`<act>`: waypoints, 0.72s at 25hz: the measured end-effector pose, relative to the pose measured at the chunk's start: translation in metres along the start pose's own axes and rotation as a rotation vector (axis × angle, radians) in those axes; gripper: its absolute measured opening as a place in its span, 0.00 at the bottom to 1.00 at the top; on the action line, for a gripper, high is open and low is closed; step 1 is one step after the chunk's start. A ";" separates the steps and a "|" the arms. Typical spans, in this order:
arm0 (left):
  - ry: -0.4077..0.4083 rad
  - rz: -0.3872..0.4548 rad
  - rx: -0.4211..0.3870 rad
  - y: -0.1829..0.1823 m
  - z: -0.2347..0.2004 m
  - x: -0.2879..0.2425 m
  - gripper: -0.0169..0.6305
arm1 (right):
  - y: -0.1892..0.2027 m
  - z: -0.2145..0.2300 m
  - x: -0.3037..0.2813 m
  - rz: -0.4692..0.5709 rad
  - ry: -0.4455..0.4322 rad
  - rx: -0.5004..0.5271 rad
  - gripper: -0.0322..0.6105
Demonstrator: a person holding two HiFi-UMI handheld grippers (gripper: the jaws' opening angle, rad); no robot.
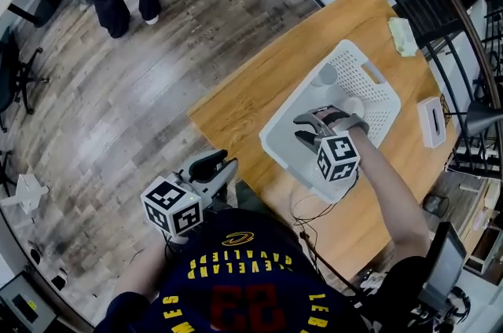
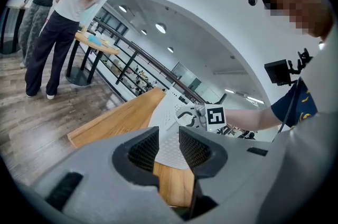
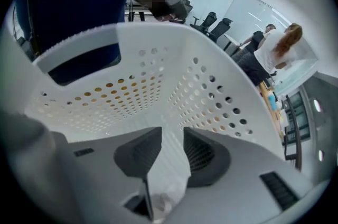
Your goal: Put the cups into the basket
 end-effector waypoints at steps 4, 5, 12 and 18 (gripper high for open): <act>0.031 -0.003 -0.022 -0.003 -0.003 0.002 0.20 | -0.004 0.009 0.030 0.022 0.126 -0.121 0.26; 0.041 -0.004 -0.028 -0.004 -0.003 0.002 0.20 | -0.006 0.010 0.037 0.025 0.163 -0.157 0.26; 0.145 0.009 -0.088 -0.016 -0.006 -0.001 0.20 | -0.018 -0.001 0.099 0.095 0.438 -0.468 0.26; 0.214 0.007 -0.122 -0.017 -0.001 0.004 0.20 | -0.027 -0.026 0.143 0.277 0.612 -0.802 0.24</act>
Point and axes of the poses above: the fingertips, and each gripper's own axes: x backward along the fingers, z to its right, y out of its underside, the point moved 10 cm from there along x, backward along the fingers, and after that the axes turned 8 degrees about -x, right-handed, at the moved point
